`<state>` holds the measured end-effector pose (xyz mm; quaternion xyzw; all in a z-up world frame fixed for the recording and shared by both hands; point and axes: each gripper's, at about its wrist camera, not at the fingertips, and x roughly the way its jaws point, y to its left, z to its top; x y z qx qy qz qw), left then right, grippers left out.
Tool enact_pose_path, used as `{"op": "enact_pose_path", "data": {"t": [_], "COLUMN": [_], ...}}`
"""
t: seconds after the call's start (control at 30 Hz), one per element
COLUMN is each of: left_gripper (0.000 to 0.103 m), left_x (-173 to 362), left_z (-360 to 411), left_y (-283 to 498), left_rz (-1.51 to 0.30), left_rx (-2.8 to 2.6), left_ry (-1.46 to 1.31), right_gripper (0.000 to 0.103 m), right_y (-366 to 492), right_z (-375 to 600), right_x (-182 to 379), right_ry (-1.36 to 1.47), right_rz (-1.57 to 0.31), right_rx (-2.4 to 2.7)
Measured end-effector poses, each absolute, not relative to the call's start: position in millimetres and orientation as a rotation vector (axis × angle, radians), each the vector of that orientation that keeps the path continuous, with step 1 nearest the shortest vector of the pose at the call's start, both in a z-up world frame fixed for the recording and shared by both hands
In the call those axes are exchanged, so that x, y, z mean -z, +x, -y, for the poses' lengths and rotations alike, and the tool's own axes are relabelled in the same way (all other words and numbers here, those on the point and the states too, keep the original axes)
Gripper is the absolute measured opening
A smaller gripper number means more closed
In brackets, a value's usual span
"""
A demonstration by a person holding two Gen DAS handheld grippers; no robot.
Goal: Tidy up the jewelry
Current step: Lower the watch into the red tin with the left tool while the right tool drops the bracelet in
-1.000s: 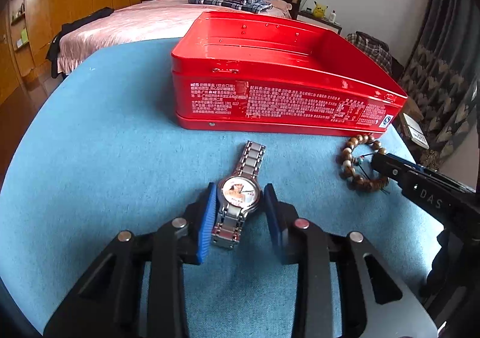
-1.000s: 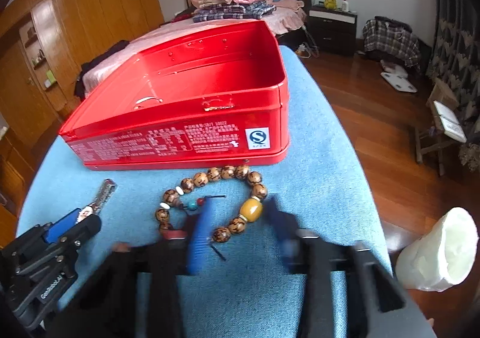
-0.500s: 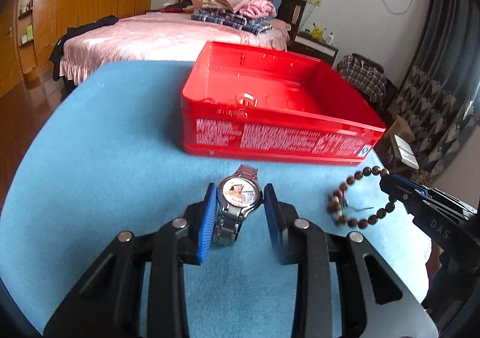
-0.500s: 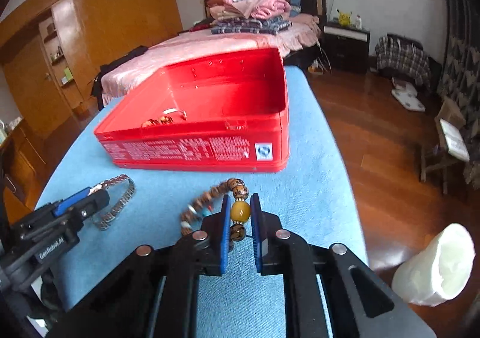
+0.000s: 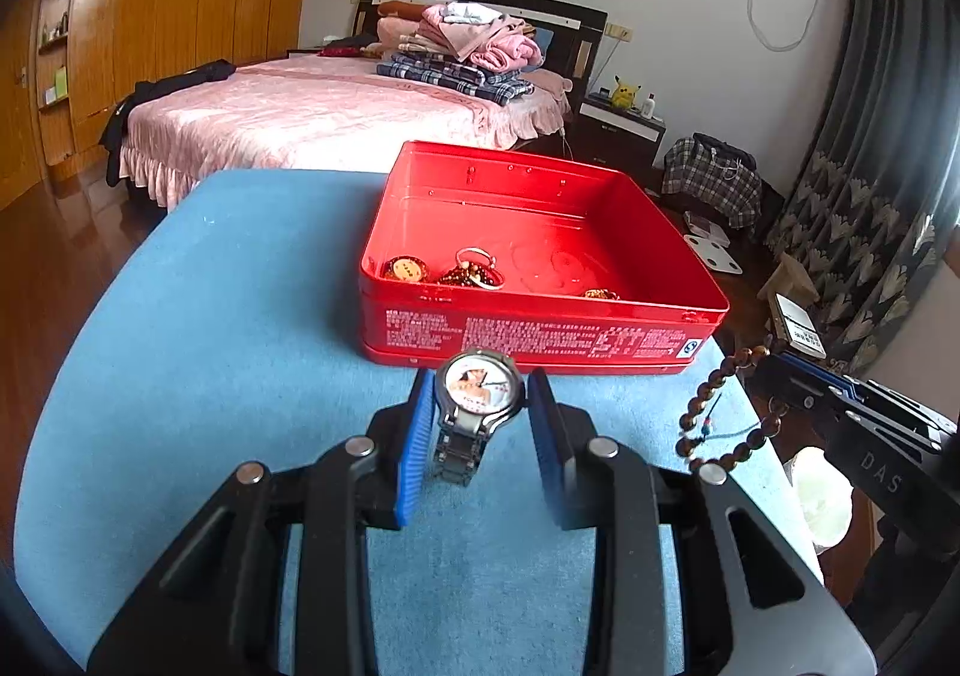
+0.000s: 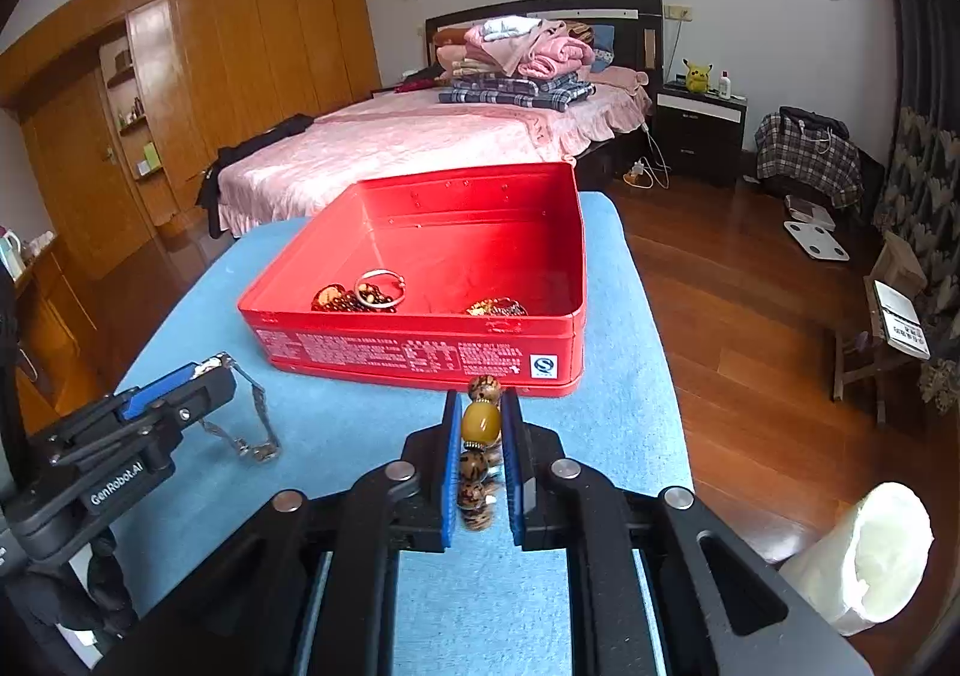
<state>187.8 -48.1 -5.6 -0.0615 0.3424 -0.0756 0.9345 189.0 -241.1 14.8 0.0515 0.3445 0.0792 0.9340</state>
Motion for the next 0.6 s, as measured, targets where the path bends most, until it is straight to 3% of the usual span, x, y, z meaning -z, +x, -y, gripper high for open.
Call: {"op": "enact_pose_path", "data": {"t": [0.6], "left_gripper": [0.030], "left_x": [-39.6], "left_z": [62.5], "left_y": [225.7], "left_rz": [-0.608], "left_rx": [0.178], "left_ry": [-0.085], "right_gripper": [0.013], "right_y": [218.7], "right_z": [238.4], "right_x": [-65.5], "right_ry": [0.086], "right_rz": [-0.602], "right_rx": [-0.199]}}
